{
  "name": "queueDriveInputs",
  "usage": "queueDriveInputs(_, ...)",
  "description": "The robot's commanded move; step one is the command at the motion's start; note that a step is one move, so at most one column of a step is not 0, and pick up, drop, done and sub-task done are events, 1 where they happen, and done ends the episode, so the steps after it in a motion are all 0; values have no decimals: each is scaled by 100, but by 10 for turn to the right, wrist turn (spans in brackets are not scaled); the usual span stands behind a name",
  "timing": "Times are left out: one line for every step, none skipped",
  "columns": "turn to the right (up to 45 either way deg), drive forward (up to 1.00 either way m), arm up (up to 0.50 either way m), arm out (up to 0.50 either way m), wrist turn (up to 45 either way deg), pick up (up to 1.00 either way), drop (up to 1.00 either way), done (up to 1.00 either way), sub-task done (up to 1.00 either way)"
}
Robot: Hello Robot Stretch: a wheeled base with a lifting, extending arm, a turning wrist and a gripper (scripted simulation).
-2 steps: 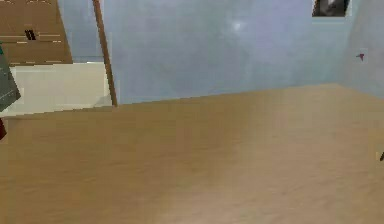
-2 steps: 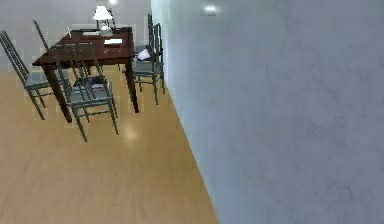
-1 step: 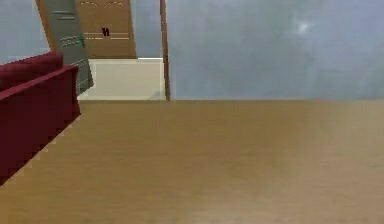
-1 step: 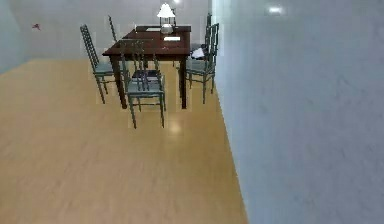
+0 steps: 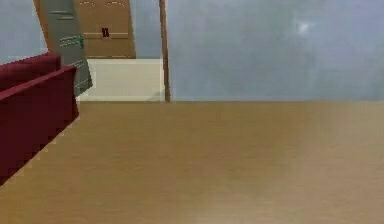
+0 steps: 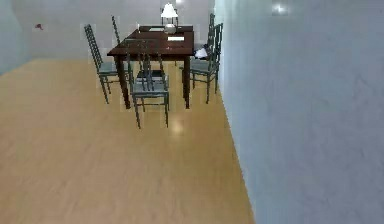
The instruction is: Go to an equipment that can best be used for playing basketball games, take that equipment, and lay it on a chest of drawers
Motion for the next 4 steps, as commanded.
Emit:
queueDriveInputs(-450, 0, 0, 0, 0, 0, 0, 0, 0)
queueDriveInputs(-420, 0, 0, 0, 0, 0, 0, 0, 0)
queueDriveInputs(0, 100, 0, 0, 0, 0, 0, 0, 0)
queueDriveInputs(0, 80, 0, 0, 0, 0, 0, 0, 0)
